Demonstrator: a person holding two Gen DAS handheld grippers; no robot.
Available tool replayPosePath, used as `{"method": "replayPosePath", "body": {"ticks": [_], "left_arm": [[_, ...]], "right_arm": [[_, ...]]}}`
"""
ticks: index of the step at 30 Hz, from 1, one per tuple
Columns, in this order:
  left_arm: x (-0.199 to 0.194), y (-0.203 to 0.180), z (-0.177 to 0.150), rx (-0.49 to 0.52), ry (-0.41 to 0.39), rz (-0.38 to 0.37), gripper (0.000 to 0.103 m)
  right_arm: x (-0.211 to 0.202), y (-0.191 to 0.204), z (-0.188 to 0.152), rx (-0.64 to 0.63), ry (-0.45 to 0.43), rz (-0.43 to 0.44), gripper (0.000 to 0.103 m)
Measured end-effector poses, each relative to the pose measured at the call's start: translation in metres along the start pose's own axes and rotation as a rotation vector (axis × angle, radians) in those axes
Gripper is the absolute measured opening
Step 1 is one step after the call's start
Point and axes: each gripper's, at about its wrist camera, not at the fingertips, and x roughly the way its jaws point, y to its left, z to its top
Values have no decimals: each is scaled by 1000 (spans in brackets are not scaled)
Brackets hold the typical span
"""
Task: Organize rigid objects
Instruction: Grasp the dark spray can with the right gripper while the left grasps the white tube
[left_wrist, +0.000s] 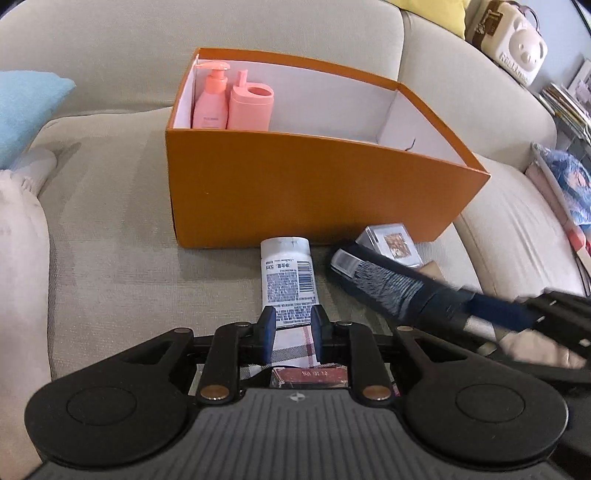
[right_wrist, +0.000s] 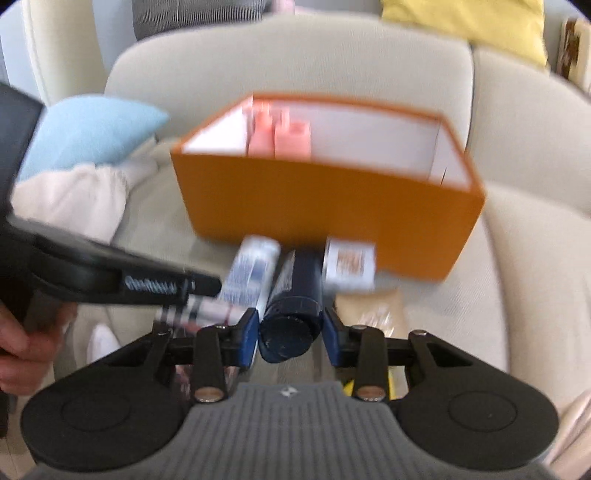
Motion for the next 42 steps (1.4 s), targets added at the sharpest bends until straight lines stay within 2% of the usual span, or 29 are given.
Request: {"method": "replayPosePath", "body": {"ticks": [3,14,19,21,22,23,25,29,33,36,40,41,42], "left_arm": [[3,4,2,-16,15,-14,22],[33,15,17,-42,93,-42,27],[53,15,18,-49,151,-34,39],[60,17,19,-63,173,-31,43],[64,18,19,-76,185,-35,51],[67,19,20,-87,197,-50,54],[74,18,21,-92,221,-55,55],[79,12,22,-68,239,-52,51],[71,4,21,-40,208,-36,50],[59,-6,20,10,163,-29,50],[36,-11,24,22,70,-39,48],[31,-10,24,15,59,-45,45],[27,-9,25,5,54,-50,21]], "right_arm": [[-8,4,8,-8,-59,-28,36],[17,-11,36,44,-130,-128,38],[33,-11,43,9,-161,-153,40],[43,-17,43,36,-136,-136,39],[48,-21,42,58,-122,-126,39],[52,-23,41,75,-114,-120,39],[57,-25,38,90,-120,-114,39],[64,-28,39,107,-129,-95,38],[64,-27,40,106,-147,-83,38],[63,-30,41,120,-144,-75,37],[56,-35,38,146,-141,-70,37],[55,-37,39,158,-144,-69,37],[53,-38,39,164,-145,-68,37]]}}
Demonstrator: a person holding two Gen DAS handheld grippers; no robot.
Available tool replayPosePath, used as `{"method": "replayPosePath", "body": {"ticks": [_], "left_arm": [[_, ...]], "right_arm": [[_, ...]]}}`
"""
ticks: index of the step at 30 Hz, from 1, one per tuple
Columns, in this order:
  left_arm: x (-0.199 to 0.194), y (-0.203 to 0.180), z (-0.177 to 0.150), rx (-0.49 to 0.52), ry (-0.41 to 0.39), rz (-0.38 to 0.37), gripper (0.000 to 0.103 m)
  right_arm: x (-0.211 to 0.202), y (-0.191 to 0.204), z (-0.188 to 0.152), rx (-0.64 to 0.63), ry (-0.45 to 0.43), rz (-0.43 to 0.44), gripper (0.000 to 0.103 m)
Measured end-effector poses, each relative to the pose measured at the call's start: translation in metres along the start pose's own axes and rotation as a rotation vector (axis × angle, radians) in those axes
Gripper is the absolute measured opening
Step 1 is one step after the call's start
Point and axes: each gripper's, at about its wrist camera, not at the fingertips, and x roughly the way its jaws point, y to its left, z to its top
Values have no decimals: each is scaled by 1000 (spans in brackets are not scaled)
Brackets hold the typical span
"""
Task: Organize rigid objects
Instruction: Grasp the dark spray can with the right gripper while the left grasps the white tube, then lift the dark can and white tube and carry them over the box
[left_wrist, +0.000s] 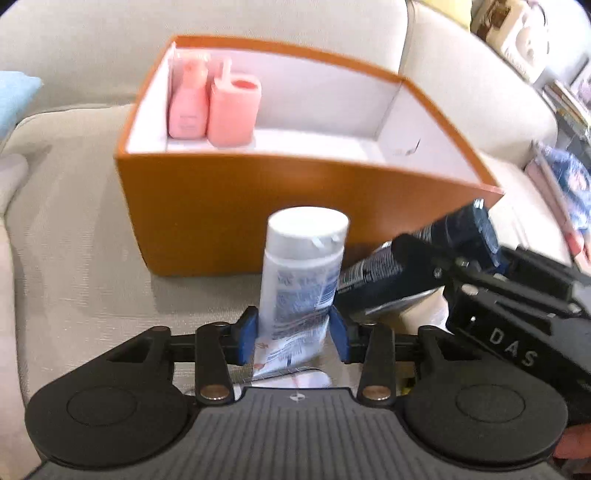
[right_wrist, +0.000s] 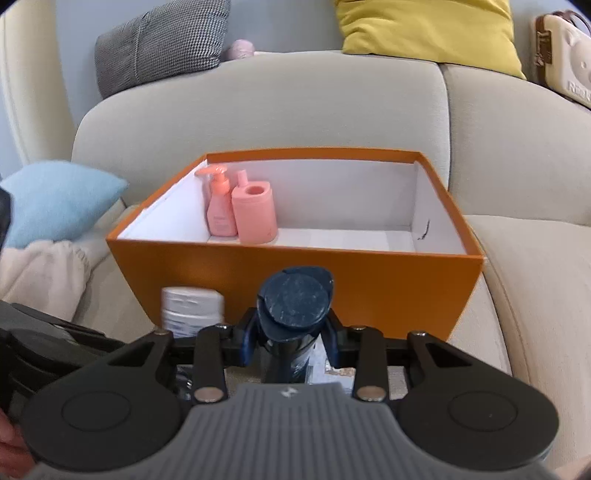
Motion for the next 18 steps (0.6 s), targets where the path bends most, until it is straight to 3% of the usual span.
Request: {"method": "replayPosePath", "body": {"ticks": [9,18], "left_arm": [[-41,3,2,-3,-33,-29,19],[-41,-7,-1,91,-33,32,15]], "right_arm": [[-16,8,0,-17,-29,17,37],[-19,9,-7,-10,-4,21,37]]}}
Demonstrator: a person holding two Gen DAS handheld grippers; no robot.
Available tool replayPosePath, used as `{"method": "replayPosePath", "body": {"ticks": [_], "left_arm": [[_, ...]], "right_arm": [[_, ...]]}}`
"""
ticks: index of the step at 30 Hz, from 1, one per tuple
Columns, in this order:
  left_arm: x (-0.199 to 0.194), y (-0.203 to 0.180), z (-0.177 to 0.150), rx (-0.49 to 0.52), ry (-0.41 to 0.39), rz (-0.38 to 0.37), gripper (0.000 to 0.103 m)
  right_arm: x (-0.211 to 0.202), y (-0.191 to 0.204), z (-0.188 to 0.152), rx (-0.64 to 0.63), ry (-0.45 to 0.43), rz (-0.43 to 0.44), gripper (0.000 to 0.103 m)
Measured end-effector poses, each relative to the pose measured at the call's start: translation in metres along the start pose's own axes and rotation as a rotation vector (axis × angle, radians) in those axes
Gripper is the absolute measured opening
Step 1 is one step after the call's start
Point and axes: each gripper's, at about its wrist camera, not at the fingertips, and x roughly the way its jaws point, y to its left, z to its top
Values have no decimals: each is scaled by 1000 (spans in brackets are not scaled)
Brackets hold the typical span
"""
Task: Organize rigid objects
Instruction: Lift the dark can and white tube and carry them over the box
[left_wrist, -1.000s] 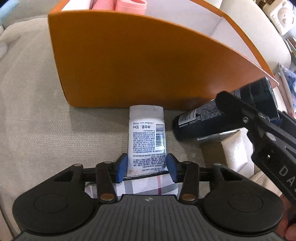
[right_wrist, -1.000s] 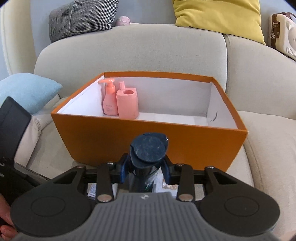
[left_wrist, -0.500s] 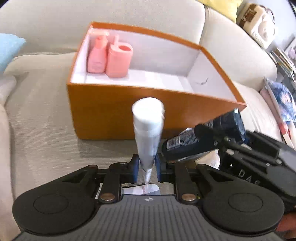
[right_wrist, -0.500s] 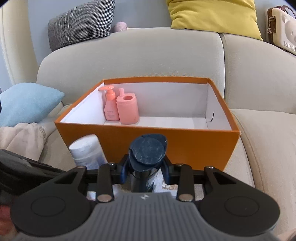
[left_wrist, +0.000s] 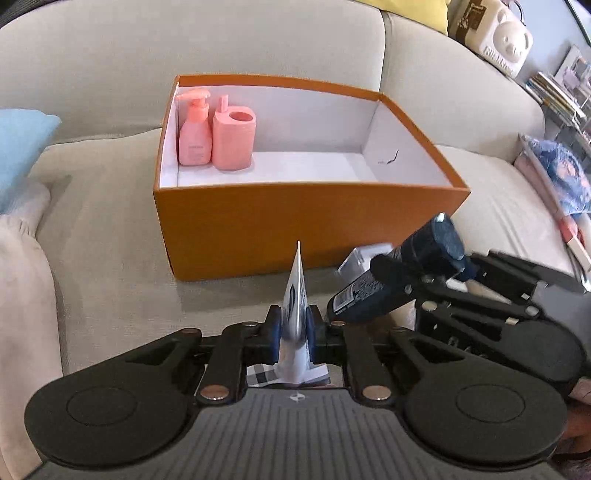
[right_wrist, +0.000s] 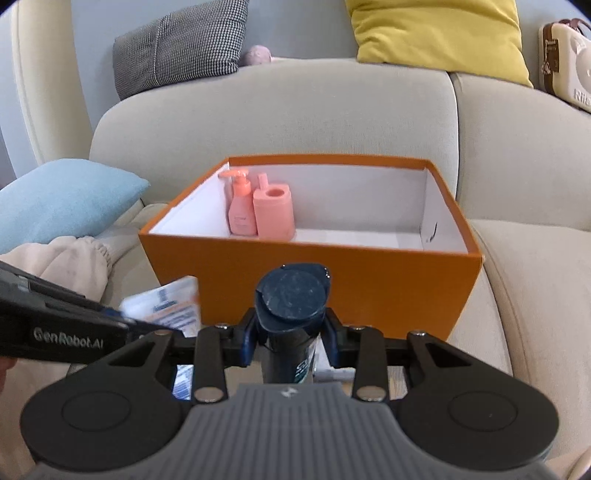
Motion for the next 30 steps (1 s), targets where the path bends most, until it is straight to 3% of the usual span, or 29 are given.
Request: {"method": "replayPosePath", "body": {"ticks": [15,20,24,30], "left_arm": [[-50,-8,22,4,-169,-58,14],[-76,-8,45,12,-240,-77,14],[-87,-3,71,35,-278,-44,14],[-66,8,115,85,-273,-2,14]], "right_arm": [[-18,1,20,5,-65,14,37],[-32,-4,41,31,-93,60,37],[-41,-8,68,41,-146,101,37],[-19,-21,110,66,-179,118,37]]}}
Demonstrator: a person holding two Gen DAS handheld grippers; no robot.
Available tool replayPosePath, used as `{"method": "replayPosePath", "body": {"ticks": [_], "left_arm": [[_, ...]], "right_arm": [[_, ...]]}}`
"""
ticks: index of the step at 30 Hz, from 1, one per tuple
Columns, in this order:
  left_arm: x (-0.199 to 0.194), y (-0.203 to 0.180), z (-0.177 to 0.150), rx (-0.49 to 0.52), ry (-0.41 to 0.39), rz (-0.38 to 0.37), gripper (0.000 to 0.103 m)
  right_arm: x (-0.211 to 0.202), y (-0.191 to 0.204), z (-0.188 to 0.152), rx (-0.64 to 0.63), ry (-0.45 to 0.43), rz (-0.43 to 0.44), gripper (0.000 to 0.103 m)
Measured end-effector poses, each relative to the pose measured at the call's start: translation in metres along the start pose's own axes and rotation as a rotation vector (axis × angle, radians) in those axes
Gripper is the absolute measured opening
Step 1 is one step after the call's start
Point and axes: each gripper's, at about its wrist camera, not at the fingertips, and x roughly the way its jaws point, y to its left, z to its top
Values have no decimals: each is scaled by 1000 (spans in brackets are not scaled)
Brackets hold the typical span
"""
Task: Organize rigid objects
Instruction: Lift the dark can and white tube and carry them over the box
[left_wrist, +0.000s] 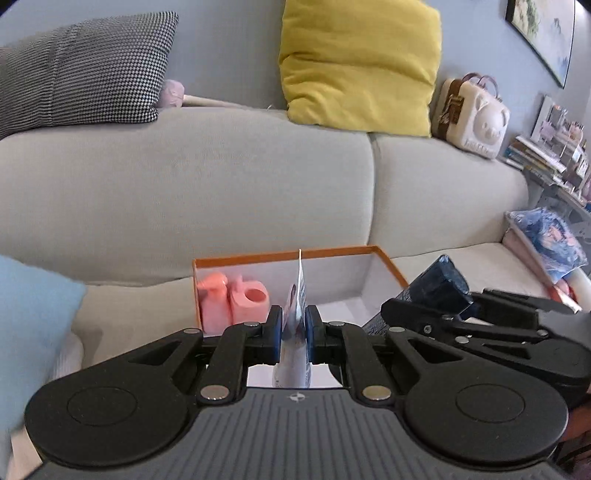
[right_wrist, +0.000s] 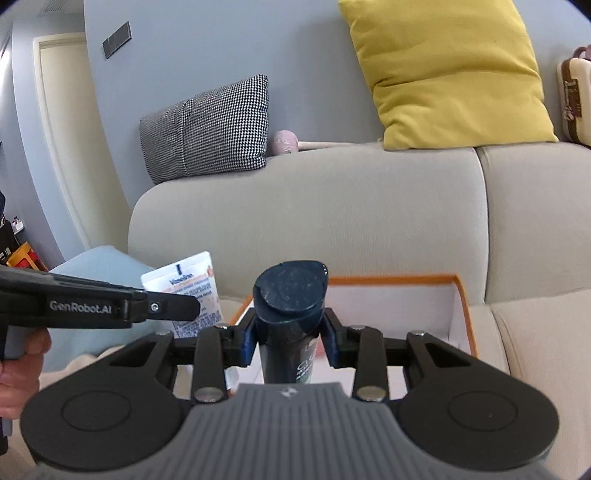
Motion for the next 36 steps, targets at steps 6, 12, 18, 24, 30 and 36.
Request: {"method": "replayPosePath", "body": {"ticks": [6,12,18,24,30,36], "left_arm": [[63,21,10,61,69,30,13],[108,43,1,37,115,59,13],[132,54,-1,-8,137,83,13],[144,59,-4,-45,128,121,14],[148,58,-4,-45,132,105,14],[147,60,-2,-42,140,93,15]], "right_arm": [[72,-22,9,-17,92,13,37],[141,-28,1,-68,208,13,37],[187,-31,-3,-76,262,37,37],[215,-29,-1,-110,302,54,36],[222,-26,-5,-153,322,58,36],[225,-25,-5,-165,327,55,36]]}}
